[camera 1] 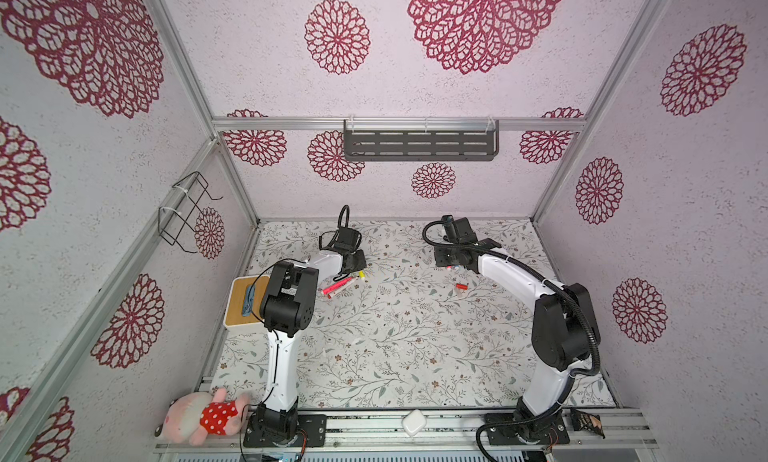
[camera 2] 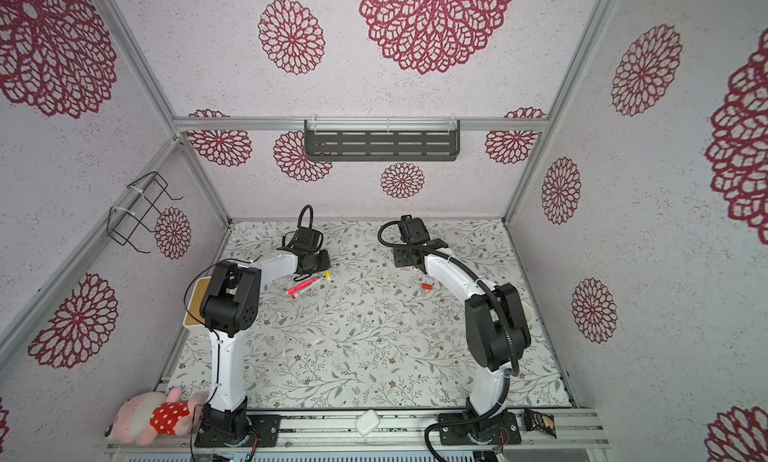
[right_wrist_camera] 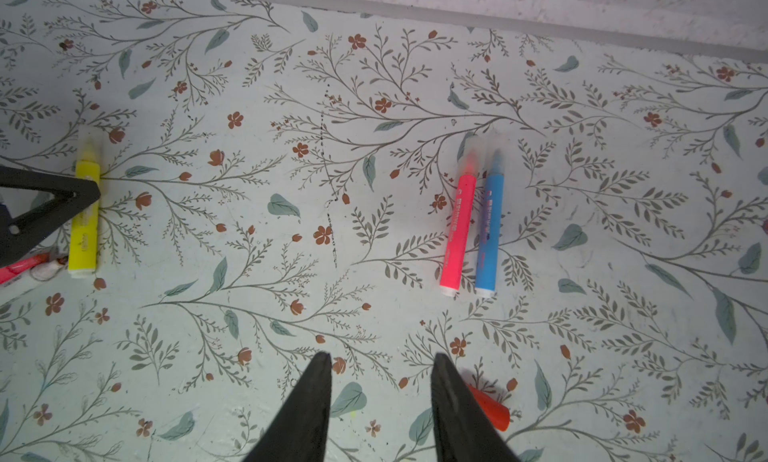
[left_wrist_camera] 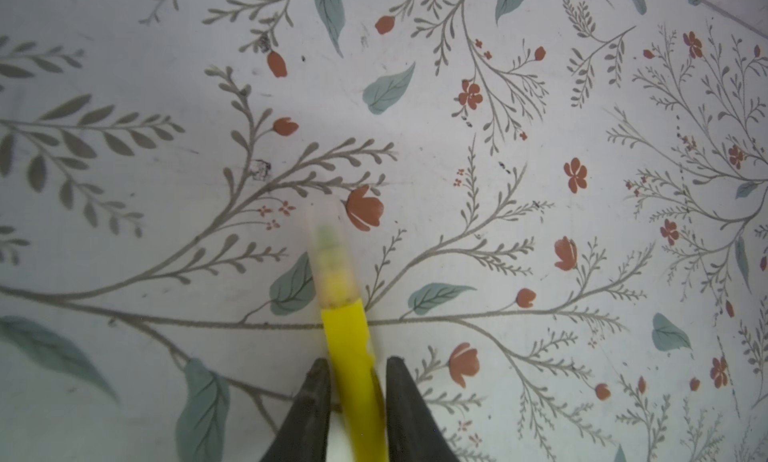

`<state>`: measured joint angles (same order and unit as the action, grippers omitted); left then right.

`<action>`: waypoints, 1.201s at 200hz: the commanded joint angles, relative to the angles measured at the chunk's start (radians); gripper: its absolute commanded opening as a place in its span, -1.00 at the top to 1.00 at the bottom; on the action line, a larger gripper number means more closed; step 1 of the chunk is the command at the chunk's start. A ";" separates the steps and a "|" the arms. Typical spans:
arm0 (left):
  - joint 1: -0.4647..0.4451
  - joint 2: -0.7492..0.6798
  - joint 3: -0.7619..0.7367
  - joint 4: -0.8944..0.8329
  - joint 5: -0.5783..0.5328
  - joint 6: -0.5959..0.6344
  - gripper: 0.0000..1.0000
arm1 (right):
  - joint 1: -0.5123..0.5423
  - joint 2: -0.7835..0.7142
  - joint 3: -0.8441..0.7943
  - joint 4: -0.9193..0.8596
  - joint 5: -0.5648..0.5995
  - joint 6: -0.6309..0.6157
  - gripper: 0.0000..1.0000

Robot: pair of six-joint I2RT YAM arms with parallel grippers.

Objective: Insert the pens into the pen caps

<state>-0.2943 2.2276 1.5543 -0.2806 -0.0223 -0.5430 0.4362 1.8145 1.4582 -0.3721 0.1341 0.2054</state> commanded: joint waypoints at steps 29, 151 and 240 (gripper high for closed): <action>-0.049 0.068 0.065 -0.079 0.041 0.011 0.72 | -0.003 -0.082 -0.035 0.031 -0.002 0.020 0.17; -0.250 0.263 0.331 0.000 0.149 -0.257 0.70 | -0.027 -0.132 -0.133 0.041 0.018 0.038 0.14; -0.270 0.256 0.325 0.117 0.217 -0.379 0.23 | -0.030 -0.119 -0.186 0.064 -0.029 0.074 0.06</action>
<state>-0.5728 2.4825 1.9045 -0.1867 0.1684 -0.8875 0.4110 1.7351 1.2755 -0.3290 0.1246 0.2485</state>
